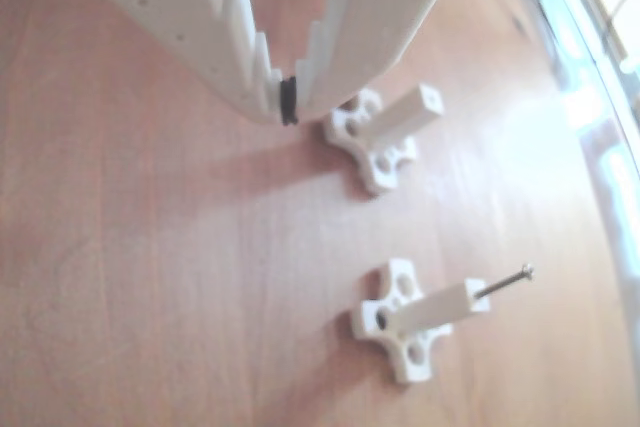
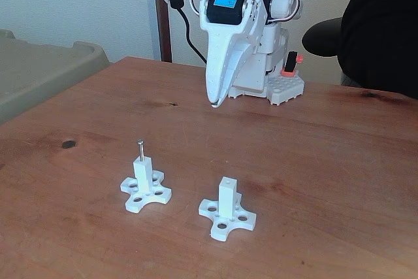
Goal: Grab the screw and set it in the hole.
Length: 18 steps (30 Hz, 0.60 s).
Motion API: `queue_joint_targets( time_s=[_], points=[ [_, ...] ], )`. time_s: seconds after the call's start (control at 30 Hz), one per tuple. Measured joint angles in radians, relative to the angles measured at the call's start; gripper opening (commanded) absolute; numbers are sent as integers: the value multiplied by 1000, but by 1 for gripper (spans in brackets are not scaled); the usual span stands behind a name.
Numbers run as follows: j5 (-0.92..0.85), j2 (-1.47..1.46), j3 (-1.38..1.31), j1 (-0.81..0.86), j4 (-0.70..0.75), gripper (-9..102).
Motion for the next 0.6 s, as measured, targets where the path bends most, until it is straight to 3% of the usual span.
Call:
queue_joint_targets(
  time_s=[0.6],
  points=[
    [-15, 0, 0, -2, 0, -4]
  ],
)
